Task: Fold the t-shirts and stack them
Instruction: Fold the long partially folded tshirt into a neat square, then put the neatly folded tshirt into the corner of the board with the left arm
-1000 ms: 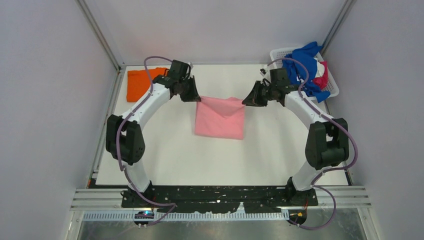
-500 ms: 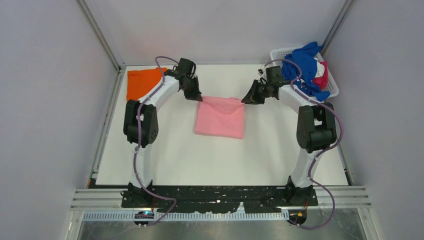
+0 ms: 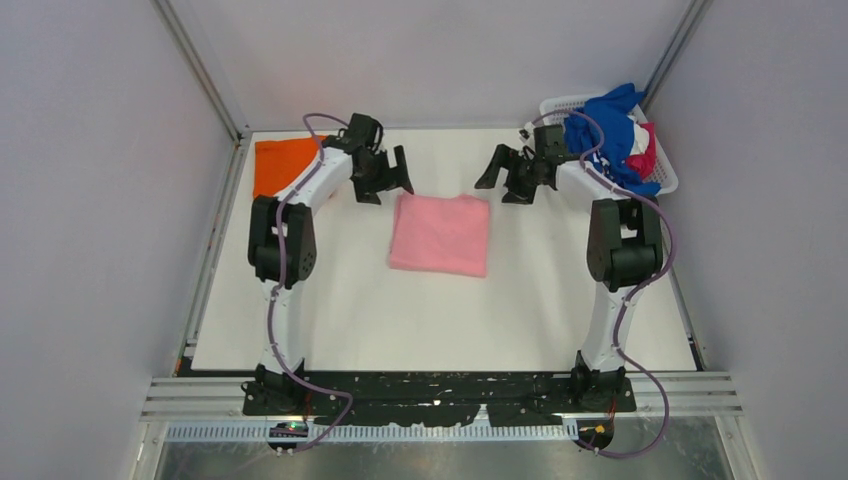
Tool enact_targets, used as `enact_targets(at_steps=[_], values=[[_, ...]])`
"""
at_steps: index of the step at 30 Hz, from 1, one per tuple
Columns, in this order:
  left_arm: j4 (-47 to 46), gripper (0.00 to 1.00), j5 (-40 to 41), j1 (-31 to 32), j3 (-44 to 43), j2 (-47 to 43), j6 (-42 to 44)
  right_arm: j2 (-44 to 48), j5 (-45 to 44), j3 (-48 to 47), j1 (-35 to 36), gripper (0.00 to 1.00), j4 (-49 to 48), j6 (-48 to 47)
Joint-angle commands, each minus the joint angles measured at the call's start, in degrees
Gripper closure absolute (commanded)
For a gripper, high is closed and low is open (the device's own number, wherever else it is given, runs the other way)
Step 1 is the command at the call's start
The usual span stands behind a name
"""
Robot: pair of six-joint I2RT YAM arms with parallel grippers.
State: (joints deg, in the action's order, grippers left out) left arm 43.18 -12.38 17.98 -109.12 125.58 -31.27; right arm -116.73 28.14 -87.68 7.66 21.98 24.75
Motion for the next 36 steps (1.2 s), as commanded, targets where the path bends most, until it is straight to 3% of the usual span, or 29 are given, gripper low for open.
enact_targets(at_steps=[1,9,15,23,29,36], values=[[-6.34,0.0,-8.61,0.0,5.13,-7.8,-0.69,7.52,1.32,4.95,0.02,0.05,-2.82,-1.55],[-15.5,0.0,-17.18,2.03,6.14,-6.57,-4.61,9.77,12.25,11.86,1.29,0.05,-15.12,4.5],[-9.53,0.0,-15.01,1.96,-1.6,3.22,-6.21,2.69,15.33,9.9,1.89,0.05,-24.87,13.84],[-4.46,0.0,-10.84,1.88,-2.43,8.9,-7.39,-5.65,8.22,7.37,2.05,0.05,-19.78,13.55],[-5.99,0.0,-10.88,2.36,10.05,2.34,-6.27,-4.1,6.39,11.91,3.02,0.05,-17.41,11.46],[-11.21,0.0,-9.7,3.12,31.4,-11.55,-5.58,5.83,4.95,25.18,6.11,0.05,-17.71,10.32]])
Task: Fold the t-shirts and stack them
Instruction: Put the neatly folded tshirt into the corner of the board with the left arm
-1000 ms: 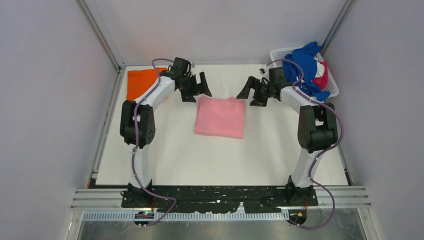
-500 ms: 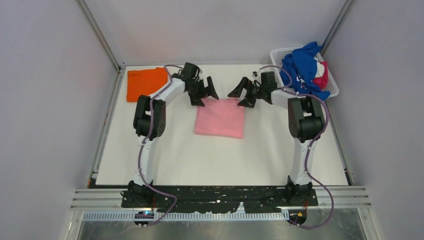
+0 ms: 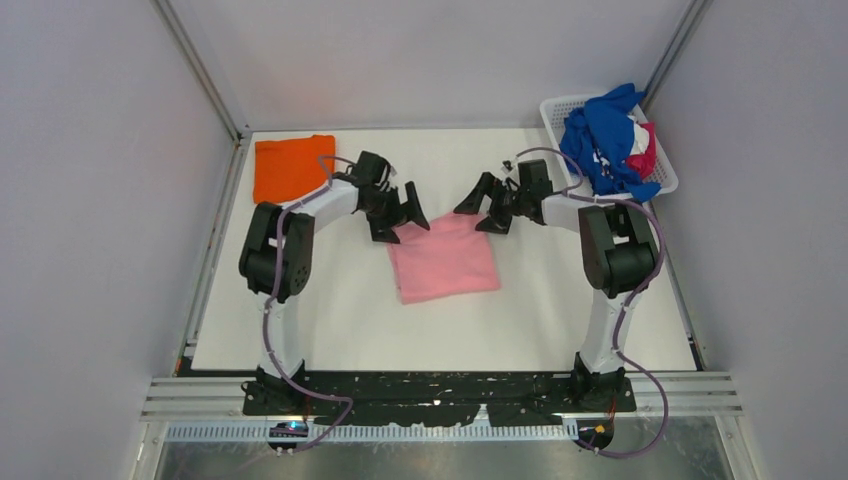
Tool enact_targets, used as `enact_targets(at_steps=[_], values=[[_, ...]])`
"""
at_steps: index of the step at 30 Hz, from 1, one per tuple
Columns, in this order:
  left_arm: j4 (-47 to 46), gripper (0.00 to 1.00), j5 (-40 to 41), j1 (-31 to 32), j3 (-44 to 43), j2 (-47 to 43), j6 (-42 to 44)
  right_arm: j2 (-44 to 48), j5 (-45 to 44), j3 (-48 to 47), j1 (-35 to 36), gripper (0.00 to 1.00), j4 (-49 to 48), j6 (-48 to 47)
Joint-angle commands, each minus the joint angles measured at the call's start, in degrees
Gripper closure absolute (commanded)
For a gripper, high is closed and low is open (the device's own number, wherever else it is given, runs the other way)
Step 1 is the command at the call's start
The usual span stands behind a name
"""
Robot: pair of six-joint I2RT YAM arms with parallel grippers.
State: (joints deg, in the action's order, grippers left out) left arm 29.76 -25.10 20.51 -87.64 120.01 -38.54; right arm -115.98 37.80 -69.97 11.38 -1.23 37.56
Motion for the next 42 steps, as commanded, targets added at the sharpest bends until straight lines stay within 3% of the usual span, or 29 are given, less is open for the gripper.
enact_targets(at_steps=[1,6,16,22,27,32,36,40,42], values=[[1.4,0.0,3.04,0.92,12.53,-8.15,1.52,7.53,-5.0,10.05,2.85,0.05,5.43,-2.4],[-1.02,0.0,4.51,2.17,20.01,-17.74,0.72,15.61,-7.59,15.61,7.05,0.05,5.71,-2.11],[1.41,0.0,12.76,3.57,27.79,-32.94,0.65,28.27,-9.74,15.6,7.28,0.05,5.81,-3.11],[0.47,0.01,14.22,3.7,32.44,-31.81,-0.55,38.72,-13.58,22.84,3.75,0.05,5.8,-3.68],[-1.48,0.01,15.45,4.97,33.21,-28.78,-1.32,45.52,-18.42,25.25,-1.16,0.05,11.99,-7.53],[-2.38,0.13,17.35,5.96,31.59,-23.88,-1.79,50.11,-21.44,25.45,-3.91,0.05,16.81,-10.89],[-1.45,0.3,18.08,7.7,29.1,-19.89,-1.95,51.88,-22.76,25.23,-6.41,0.05,19.25,-12.53],[-0.05,0.52,19.83,10.72,26.49,-16.9,-2.3,53.32,-22.83,25.24,-9.15,0.05,20.59,-13.68],[1.94,0.7,22.79,12.2,24.64,-15.38,-2.74,54.11,-22.86,25.3,-10.2,0.05,20.94,-14.2]])
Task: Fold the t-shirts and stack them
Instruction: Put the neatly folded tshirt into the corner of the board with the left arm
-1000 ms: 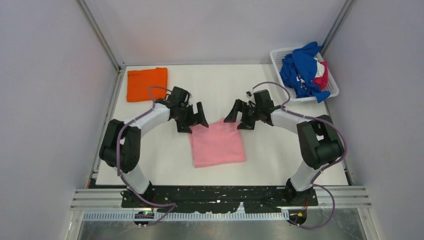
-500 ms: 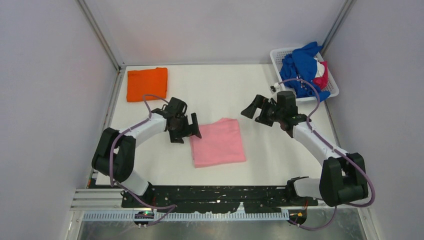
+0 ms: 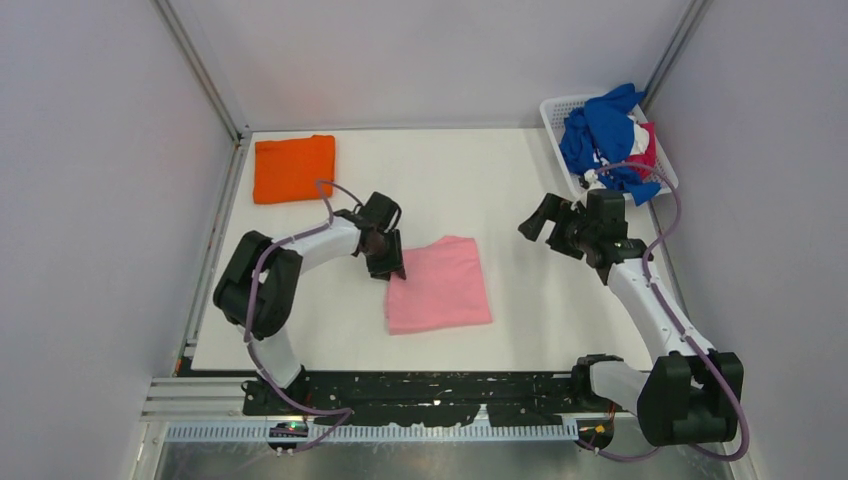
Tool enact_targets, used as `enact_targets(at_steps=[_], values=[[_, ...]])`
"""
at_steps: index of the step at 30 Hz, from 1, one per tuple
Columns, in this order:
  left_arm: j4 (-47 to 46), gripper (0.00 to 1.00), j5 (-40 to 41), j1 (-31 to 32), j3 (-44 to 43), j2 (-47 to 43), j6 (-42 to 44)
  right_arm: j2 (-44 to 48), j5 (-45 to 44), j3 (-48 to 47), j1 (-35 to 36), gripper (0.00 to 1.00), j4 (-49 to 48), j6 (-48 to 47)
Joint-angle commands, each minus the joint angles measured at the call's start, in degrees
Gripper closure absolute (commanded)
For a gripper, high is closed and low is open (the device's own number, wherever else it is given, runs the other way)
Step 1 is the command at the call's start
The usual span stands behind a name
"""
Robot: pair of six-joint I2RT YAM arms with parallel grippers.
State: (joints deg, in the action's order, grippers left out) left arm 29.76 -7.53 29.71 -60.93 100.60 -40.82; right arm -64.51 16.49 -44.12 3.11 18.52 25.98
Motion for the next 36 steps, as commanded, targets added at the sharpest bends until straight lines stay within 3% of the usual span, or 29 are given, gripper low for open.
enact_targets(at_steps=[1,2,3,7,16,24,36], values=[[3.78,0.81,7.64,3.49,-3.29,4.98,-0.72,3.03,-1.55,-0.5,-2.13,0.05,1.26,-2.78],[5.73,0.96,10.59,3.87,-4.86,5.97,-1.05,3.19,-1.55,-0.39,-2.23,0.05,1.36,-3.06],[8.08,1.0,13.26,4.09,-6.53,7.04,-1.24,3.41,-1.55,-0.33,-2.28,0.05,1.4,-3.14],[16.78,1.0,24.06,4.05,-15.05,10.35,-0.64,3.81,-1.09,-0.06,-4.11,0.05,1.36,-3.72],[23.96,1.0,39.02,2.81,-32.93,16.88,8.36,4.44,-3.59,0.8,-4.3,0.05,-0.43,-4.79],[29.44,1.0,46.0,-3.52,-52.05,26.05,15.5,6.25,-8.61,2.59,-4.31,0.05,-2.69,-5.74],[23.77,1.0,46.93,-12.88,-73.83,35.79,26.68,5.36,-12.66,3.71,-4.26,0.05,-5.31,-6.53]])
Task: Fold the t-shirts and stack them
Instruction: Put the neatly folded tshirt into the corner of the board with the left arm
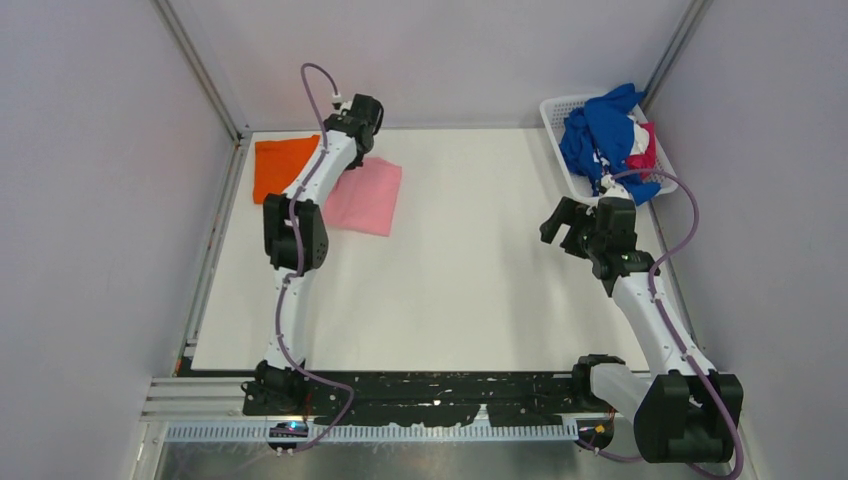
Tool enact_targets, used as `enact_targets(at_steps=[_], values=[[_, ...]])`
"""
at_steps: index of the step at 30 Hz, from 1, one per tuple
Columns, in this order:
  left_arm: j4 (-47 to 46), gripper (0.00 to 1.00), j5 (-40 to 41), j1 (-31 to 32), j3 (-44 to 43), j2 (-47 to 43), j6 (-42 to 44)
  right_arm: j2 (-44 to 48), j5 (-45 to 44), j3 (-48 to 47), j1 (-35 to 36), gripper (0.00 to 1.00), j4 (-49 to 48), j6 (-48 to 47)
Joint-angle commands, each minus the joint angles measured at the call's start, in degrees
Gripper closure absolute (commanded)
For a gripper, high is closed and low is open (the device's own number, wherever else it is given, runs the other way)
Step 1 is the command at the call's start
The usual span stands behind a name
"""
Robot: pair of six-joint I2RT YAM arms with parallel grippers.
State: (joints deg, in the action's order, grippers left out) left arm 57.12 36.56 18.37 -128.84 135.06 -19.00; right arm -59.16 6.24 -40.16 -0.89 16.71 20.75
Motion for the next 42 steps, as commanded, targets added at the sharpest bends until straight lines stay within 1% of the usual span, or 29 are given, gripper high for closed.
enact_targets(at_steps=[1,3,8,16,22,25,27,38,42], values=[[-4.0,1.0,1.31,-2.29,-7.1,1.69,4.95,-0.13,-2.61,-0.26,-0.26,0.05,-3.52,-1.39],[-5.25,1.0,-0.78,-3.62,-8.78,1.84,5.29,-0.55,-3.18,-0.39,-0.28,0.05,-3.55,-1.52],[-11.45,1.0,5.61,-4.72,-7.44,-0.73,10.77,-1.51,-4.18,-0.52,-0.26,0.05,-3.76,-1.77],[-17.66,1.0,7.01,-7.38,-8.19,-1.06,16.89,-2.28,-4.5,-0.75,-0.26,0.05,-3.73,-2.07],[-19.63,1.0,6.65,-8.0,-10.02,-1.69,18.65,-3.08,-4.36,-1.12,-0.31,0.05,-3.52,-2.51],[-20.8,1.0,6.76,-8.08,-9.83,-2.96,18.83,-3.91,-3.76,-1.4,-0.29,0.05,-3.26,-2.55],[-21.6,1.0,7.44,-8.09,-9.9,-3.85,20.81,-4.03,-3.38,-1.49,-0.3,0.05,-3.23,-2.56],[-23.41,1.0,8.67,-8.06,-9.59,-7.7,24.99,-3.85,-2.89,-1.87,-0.28,0.05,-1.97,-2.56],[-23.85,1.0,6.97,-8.03,-9.52,-8.65,26.38,-3.62,-2.37,-1.8,-0.26,0.05,-1.97,-2.43]])
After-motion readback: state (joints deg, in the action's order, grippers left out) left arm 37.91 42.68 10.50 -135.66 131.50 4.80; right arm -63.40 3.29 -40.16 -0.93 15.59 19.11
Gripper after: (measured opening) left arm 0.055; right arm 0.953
